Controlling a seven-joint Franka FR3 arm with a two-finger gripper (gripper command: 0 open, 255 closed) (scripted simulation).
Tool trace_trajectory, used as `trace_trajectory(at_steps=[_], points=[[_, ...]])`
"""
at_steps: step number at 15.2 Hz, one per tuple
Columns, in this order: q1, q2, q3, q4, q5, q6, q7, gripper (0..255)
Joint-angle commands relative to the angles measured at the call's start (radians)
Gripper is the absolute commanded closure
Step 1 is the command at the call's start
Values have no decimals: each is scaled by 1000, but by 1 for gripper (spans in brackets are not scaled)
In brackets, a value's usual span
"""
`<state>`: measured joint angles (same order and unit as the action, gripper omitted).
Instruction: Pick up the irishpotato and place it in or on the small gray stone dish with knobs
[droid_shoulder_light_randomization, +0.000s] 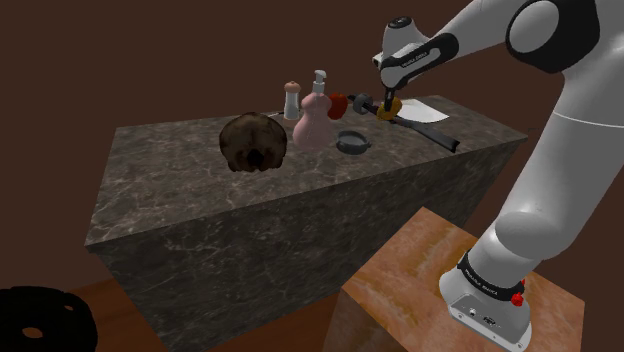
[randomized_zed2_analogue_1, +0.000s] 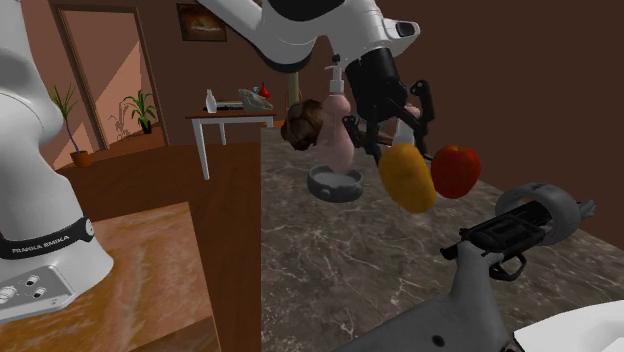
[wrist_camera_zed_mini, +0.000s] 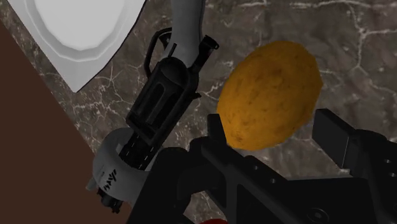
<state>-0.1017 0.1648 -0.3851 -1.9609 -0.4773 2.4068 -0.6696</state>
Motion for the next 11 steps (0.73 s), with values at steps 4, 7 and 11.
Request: trace_trajectory(at_steps=[4, 7, 11], points=[[79, -47, 40, -39, -56, -62, 135, 255], [123, -61, 70, -46, -75, -103, 207, 255], [178, -67, 112, -41, -88, -159, 295, 255]])
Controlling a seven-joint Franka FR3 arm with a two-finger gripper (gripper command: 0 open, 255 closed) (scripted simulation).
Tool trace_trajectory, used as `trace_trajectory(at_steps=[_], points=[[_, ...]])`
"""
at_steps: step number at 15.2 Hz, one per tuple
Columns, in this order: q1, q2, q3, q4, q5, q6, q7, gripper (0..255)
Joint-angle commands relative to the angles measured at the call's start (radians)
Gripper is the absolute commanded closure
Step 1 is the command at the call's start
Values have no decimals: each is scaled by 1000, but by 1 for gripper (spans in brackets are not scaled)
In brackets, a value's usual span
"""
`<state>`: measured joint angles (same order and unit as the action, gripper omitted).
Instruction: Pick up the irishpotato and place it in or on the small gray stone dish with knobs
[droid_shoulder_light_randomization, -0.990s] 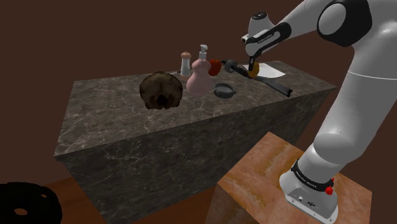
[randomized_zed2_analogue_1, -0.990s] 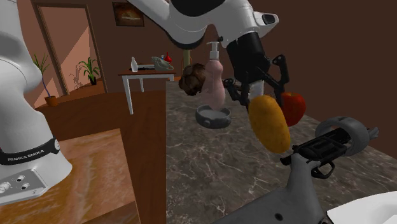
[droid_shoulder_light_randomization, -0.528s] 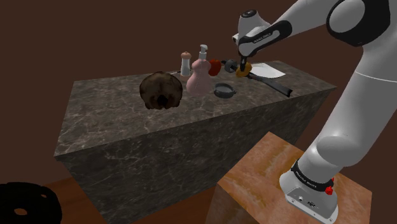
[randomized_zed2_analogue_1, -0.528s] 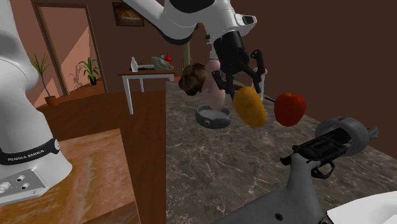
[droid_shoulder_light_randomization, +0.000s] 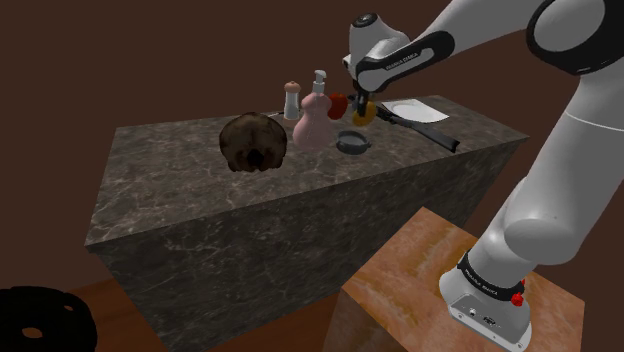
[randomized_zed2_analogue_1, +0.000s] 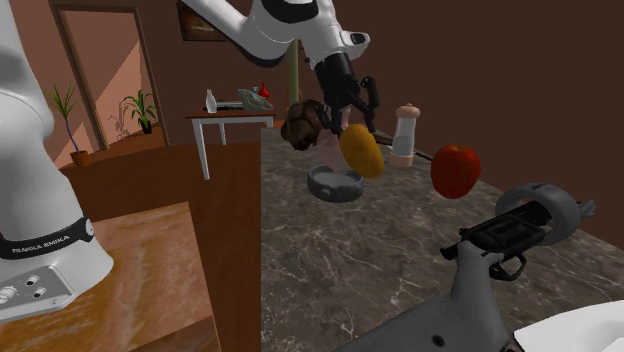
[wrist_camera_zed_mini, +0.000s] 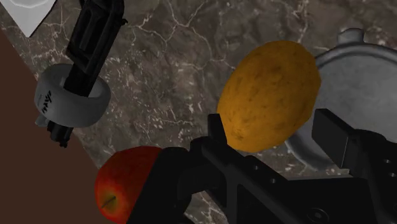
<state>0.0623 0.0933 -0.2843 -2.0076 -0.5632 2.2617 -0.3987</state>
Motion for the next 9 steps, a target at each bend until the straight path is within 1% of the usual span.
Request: trace_trajectory(at_steps=[1, 5, 9], points=[[28, 6, 22, 10, -3, -29, 45, 255], [77, 17, 61, 36, -3, -83, 116, 255], [74, 39, 59, 10, -15, -40, 141, 255]])
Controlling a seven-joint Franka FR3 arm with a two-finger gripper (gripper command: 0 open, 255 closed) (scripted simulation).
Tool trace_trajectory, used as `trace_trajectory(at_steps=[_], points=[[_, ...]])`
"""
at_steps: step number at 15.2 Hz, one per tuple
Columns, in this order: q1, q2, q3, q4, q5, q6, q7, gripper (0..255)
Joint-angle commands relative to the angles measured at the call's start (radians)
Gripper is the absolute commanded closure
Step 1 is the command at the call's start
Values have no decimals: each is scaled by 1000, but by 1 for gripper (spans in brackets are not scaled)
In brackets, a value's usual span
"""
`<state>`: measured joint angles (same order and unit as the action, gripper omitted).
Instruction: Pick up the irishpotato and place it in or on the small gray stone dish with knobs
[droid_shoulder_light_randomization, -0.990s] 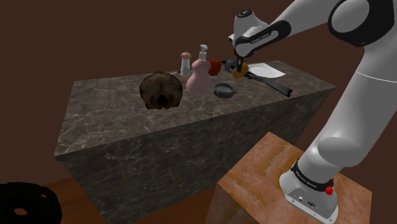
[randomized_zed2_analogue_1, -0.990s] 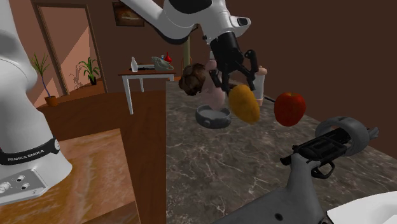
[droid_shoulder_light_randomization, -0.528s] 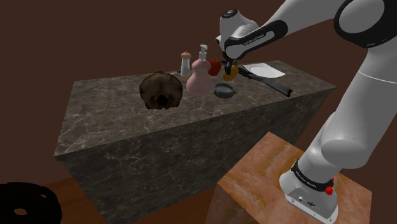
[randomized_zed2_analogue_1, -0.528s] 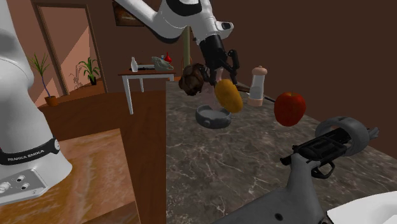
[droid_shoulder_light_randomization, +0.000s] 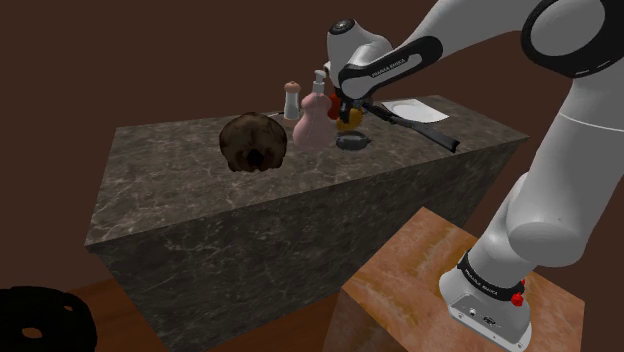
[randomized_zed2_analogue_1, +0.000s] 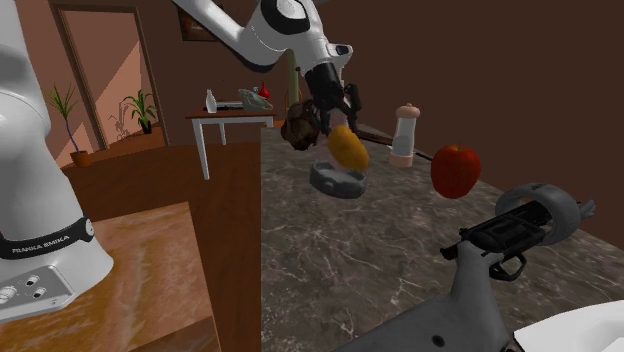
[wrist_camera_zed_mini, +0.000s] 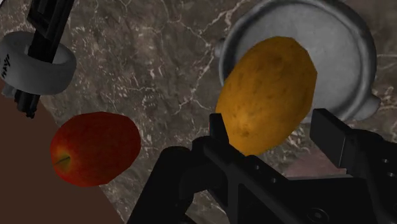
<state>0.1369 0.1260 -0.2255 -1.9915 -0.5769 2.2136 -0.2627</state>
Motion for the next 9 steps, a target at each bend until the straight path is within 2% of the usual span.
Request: trace_trajectory(at_steps=[1, 9], points=[[-1, 12, -1, -12, -5, 19, 11, 255], [-6, 66, -6, -52, -33, 103, 63, 255]])
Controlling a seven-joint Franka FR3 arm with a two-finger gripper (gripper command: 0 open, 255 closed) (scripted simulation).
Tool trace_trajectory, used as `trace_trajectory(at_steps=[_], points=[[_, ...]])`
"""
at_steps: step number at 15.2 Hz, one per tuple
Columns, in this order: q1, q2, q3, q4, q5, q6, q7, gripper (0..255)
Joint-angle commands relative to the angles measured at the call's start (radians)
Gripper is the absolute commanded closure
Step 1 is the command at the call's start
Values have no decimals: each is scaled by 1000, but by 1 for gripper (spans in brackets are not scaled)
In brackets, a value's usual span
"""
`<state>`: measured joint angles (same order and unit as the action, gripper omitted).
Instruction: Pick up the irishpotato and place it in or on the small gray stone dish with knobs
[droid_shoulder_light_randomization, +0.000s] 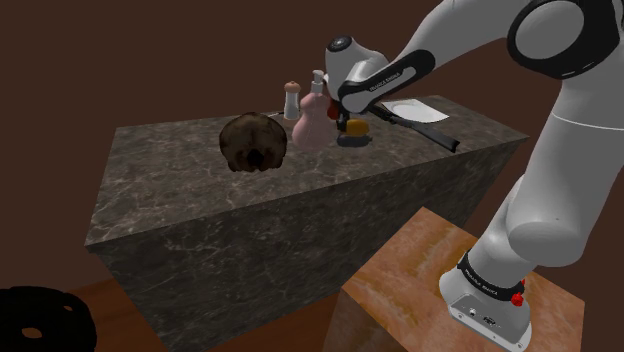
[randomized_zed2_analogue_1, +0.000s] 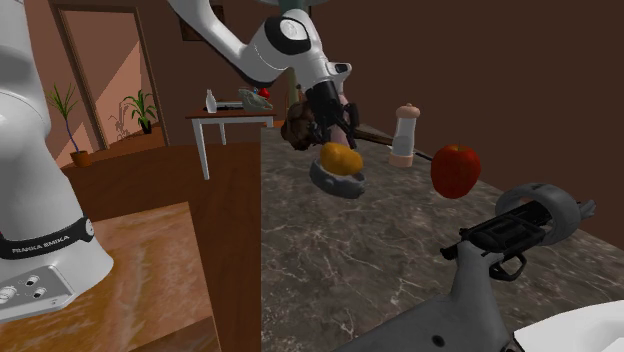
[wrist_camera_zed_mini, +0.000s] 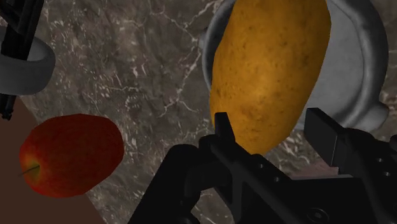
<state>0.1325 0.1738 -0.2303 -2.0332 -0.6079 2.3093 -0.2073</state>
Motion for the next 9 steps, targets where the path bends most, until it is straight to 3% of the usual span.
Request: trace_trajectory(at_steps=[1, 8, 9], points=[[-2, 23, -2, -13, -4, 14, 12, 255], [-3, 23, -1, -13, -4, 14, 12, 255], [-2, 25, -1, -14, -5, 16, 15, 0]])
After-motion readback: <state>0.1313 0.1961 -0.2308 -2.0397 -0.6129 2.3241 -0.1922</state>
